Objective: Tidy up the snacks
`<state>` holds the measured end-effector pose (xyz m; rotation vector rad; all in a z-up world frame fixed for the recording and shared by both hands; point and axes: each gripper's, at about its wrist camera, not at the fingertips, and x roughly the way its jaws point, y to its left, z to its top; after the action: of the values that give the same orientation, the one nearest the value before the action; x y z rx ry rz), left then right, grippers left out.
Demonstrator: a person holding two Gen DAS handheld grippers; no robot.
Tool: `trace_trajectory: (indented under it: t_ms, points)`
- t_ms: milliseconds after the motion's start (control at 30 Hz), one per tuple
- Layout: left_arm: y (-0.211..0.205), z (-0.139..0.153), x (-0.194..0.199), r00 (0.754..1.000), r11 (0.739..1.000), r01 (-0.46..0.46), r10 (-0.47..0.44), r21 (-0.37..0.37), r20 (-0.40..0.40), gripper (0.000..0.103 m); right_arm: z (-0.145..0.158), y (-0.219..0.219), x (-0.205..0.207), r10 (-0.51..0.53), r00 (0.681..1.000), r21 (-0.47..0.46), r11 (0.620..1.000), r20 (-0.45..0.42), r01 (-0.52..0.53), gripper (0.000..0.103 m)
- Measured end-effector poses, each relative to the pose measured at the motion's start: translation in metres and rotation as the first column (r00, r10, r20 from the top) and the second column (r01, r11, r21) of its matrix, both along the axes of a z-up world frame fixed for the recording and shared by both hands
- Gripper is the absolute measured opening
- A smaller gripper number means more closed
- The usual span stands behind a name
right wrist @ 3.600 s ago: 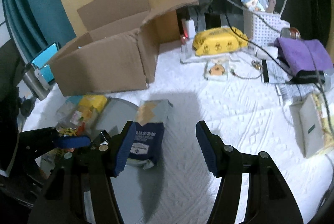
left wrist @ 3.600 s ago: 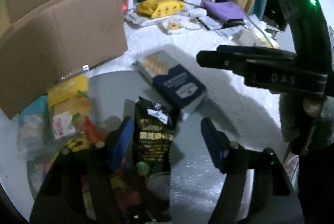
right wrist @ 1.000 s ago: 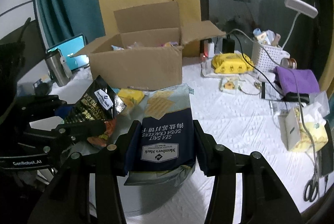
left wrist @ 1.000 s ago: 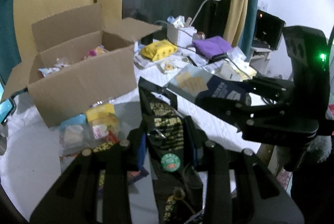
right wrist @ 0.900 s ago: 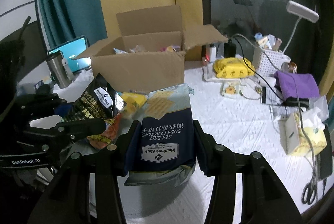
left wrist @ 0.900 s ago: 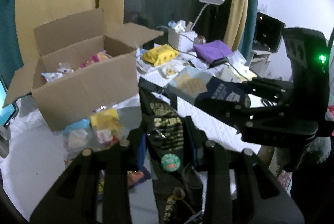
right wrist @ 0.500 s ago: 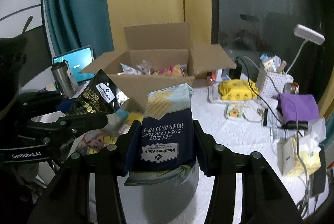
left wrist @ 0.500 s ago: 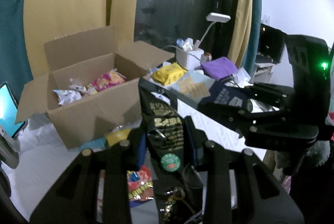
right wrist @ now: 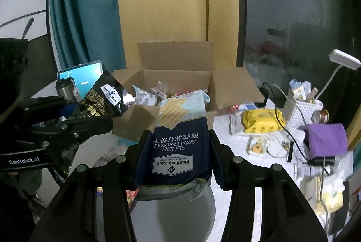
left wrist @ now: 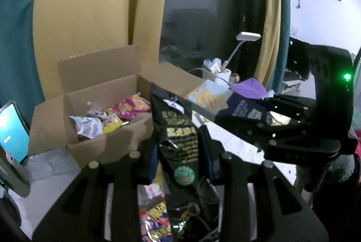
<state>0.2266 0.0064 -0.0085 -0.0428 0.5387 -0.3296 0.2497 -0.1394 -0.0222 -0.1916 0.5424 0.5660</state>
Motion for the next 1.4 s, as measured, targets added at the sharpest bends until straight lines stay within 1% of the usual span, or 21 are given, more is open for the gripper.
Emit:
trace_trajectory:
  t_ms: [233, 500, 833, 1000, 1033, 1067, 1100, 1200, 1333, 1400]
  points:
    - [0.016, 0.005, 0.02, 1.0, 1.0, -0.021, 0.021, -0.004, 0.016, 0.034, 0.008, 0.015, 0.022, 0.025, 1.0, 0.006, 1.0, 0.014, -0.025, 0.051]
    - [0.032, 0.003, 0.044, 0.999, 0.999, -0.041, 0.041, -0.008, 0.027, 0.034, 0.011, 0.035, 0.049, 0.057, 0.998, -0.001, 0.998, 0.023, -0.057, 0.051]
    - [0.05, -0.002, 0.075, 0.997, 0.998, -0.068, 0.068, -0.01, 0.033, 0.034, 0.006, 0.056, 0.08, 0.087, 0.996, -0.018, 0.996, 0.021, -0.087, 0.051]
    - [0.058, -0.004, 0.091, 0.996, 0.997, -0.079, 0.08, -0.009, 0.037, 0.034, 0.005, 0.065, 0.103, 0.09, 0.996, -0.023, 0.996, 0.022, -0.09, 0.05]
    - [0.061, -0.005, 0.095, 0.996, 0.997, -0.083, 0.083, -0.009, 0.038, 0.034, 0.005, 0.067, 0.107, 0.091, 0.996, -0.024, 0.996, 0.023, -0.091, 0.049]
    - [0.063, -0.005, 0.1, 0.995, 0.996, -0.087, 0.087, -0.01, 0.038, 0.034, 0.005, 0.067, 0.11, 0.09, 0.996, -0.024, 0.996, 0.026, -0.09, 0.045]
    - [0.066, -0.006, 0.104, 0.995, 0.996, -0.092, 0.092, -0.011, 0.037, 0.034, 0.005, 0.069, 0.115, 0.088, 0.996, -0.026, 0.996, 0.031, -0.087, 0.027]
    - [0.073, -0.011, 0.116, 0.994, 0.994, -0.105, 0.106, -0.015, 0.034, 0.034, 0.005, 0.073, 0.13, 0.09, 0.995, -0.022, 0.996, 0.034, -0.089, 0.026]
    - [0.082, -0.023, 0.136, 0.992, 0.992, -0.123, 0.123, -0.018, -0.002, 0.034, 0.002, 0.079, 0.148, 0.086, 0.996, -0.029, 0.996, 0.028, -0.086, 0.022]
    - [0.085, -0.028, 0.142, 0.992, 0.992, -0.129, 0.129, -0.018, -0.013, 0.034, 0.0, 0.078, 0.154, 0.082, 0.996, -0.024, 0.996, 0.025, -0.082, 0.022]
